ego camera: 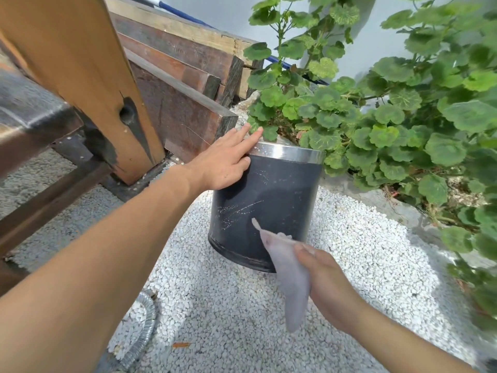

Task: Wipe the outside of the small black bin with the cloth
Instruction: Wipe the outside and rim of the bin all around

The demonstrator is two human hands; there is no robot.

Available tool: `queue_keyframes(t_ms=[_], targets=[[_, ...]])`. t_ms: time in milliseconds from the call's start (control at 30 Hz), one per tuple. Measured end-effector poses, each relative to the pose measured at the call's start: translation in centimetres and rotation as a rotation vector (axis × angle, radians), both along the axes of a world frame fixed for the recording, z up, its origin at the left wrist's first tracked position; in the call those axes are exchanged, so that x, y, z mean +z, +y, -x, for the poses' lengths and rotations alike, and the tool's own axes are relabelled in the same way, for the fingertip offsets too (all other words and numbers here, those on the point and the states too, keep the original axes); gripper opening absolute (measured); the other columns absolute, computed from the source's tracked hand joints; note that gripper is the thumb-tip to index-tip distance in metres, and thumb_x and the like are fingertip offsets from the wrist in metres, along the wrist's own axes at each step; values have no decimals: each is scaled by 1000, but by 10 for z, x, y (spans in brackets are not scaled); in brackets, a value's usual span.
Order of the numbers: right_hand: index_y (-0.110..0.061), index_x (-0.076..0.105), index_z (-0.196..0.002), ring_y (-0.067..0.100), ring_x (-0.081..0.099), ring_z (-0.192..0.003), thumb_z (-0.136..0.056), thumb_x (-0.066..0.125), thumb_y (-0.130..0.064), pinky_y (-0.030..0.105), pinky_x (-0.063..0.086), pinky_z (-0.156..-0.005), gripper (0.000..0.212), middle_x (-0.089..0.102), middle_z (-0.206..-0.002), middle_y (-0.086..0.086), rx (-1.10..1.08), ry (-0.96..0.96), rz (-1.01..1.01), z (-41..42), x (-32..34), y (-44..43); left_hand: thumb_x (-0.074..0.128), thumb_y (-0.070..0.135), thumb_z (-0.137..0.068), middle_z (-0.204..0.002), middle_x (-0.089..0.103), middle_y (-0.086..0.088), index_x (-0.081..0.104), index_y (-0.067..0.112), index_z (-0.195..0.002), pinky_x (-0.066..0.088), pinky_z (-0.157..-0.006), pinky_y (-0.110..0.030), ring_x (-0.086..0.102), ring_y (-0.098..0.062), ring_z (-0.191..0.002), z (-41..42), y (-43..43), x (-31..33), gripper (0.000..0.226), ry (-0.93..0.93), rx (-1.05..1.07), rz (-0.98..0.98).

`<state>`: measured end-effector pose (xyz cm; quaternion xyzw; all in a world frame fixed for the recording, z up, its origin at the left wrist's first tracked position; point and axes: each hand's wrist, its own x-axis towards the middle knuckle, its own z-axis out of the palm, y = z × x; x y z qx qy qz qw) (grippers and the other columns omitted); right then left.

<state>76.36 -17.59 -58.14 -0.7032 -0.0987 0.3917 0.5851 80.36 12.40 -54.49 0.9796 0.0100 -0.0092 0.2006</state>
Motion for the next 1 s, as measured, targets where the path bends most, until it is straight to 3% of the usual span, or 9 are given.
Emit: queue_keyframes(t_ms=[100,167,300,367,433,533,633,800,1000], targets=[[-19,78,-112,21,73,-107,-98,54,-37,32,57,-81,33,75,-117,9,-166,111,-138,-26,34,6,31,29,-105,-167,-10,-5,-7,36,-156,1,-125,-45,-6,-25,-154,-3,0,0,64,6,0,-25],[-9,74,-117,25,72,-106,-102,52,-33,37,56,-82,36,75,-115,14,-265,80,-209,-45,59,14,31,28,-105,-167,-9,-4,-7,37,-156,2,-124,-47,-6,-25,-154,-4,1,1,65,13,8,-29],[-7,70,-118,17,72,-99,-104,49,-28,40,53,-91,32,77,-104,4,-429,-228,-338,-72,110,41,32,27,-104,-167,-7,-2,-5,39,-156,2,-124,-46,-3,-26,-154,-4,2,1,65,15,19,-26],[-14,69,-123,6,68,-92,-101,47,-38,31,52,-90,39,74,-94,-16,-429,-538,-247,-73,123,62,32,27,-103,-167,-5,-1,-4,39,-156,2,-124,-46,-1,-26,-154,-5,3,1,65,18,22,-12],[-22,57,-142,-2,65,-96,-100,40,-45,20,50,-91,50,68,-105,-31,-358,-882,-47,-67,122,86,33,27,-103,-167,-2,-1,-2,39,-156,1,-123,-46,0,-26,-154,-6,2,1,65,16,26,-5],[-13,38,-155,26,53,-134,-107,41,-28,40,36,-116,50,51,-152,6,-70,-1154,224,-64,82,112,35,25,-103,-167,2,0,4,36,-157,2,-123,-47,2,-25,-154,-4,3,3,63,6,34,3],[-1,27,-156,32,19,-154,-106,41,-16,46,8,-126,54,30,-162,18,164,-1392,495,-64,38,128,37,24,-103,-167,6,2,10,29,-158,6,-123,-49,5,-25,-154,-2,2,5,61,9,42,3],[4,39,-150,38,30,-149,-93,55,-10,52,16,-124,61,41,-155,24,148,-1568,607,-65,18,134,37,26,-103,-166,14,5,17,26,-158,10,-122,-52,9,-23,-153,-3,-1,7,58,6,42,10],[2,40,-149,39,36,-146,-93,60,-13,51,26,-121,62,43,-154,24,229,-1584,656,-60,10,123,31,35,-104,-164,20,5,19,32,-157,14,-121,-53,13,-19,-151,-6,2,7,54,-2,36,15]])
